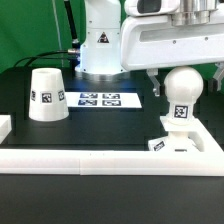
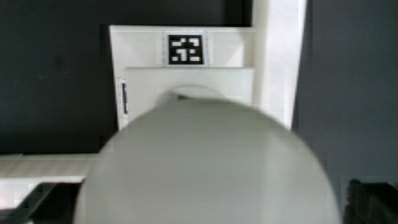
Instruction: Assemble lamp
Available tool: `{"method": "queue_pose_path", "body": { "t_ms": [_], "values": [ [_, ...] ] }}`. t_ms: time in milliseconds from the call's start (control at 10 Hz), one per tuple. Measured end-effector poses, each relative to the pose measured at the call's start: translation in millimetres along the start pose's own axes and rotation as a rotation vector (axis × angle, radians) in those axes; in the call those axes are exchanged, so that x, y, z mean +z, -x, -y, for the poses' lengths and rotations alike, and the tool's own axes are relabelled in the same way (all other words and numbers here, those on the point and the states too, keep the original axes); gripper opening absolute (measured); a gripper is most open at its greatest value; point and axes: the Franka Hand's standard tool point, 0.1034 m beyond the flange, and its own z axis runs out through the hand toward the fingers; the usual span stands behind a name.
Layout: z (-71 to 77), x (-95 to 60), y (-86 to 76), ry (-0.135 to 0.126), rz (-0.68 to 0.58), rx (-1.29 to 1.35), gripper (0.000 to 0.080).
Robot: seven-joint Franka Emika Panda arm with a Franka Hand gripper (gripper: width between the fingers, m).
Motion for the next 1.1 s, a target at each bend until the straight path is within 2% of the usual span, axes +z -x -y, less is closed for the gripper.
{"method": "queue_pose_path", "body": {
  "t_ms": [300,600,1100],
  "values": [
    [-5.9,0.3,-0.6,0.001,-0.001,-0.25,0.0699],
    [-5.7,0.5,-0.7,0.035,0.005,-0.479,0.0699],
    [-7.6,0.5,-0.7,0.066,0.022,-0.774,0.0699]
  ]
}}
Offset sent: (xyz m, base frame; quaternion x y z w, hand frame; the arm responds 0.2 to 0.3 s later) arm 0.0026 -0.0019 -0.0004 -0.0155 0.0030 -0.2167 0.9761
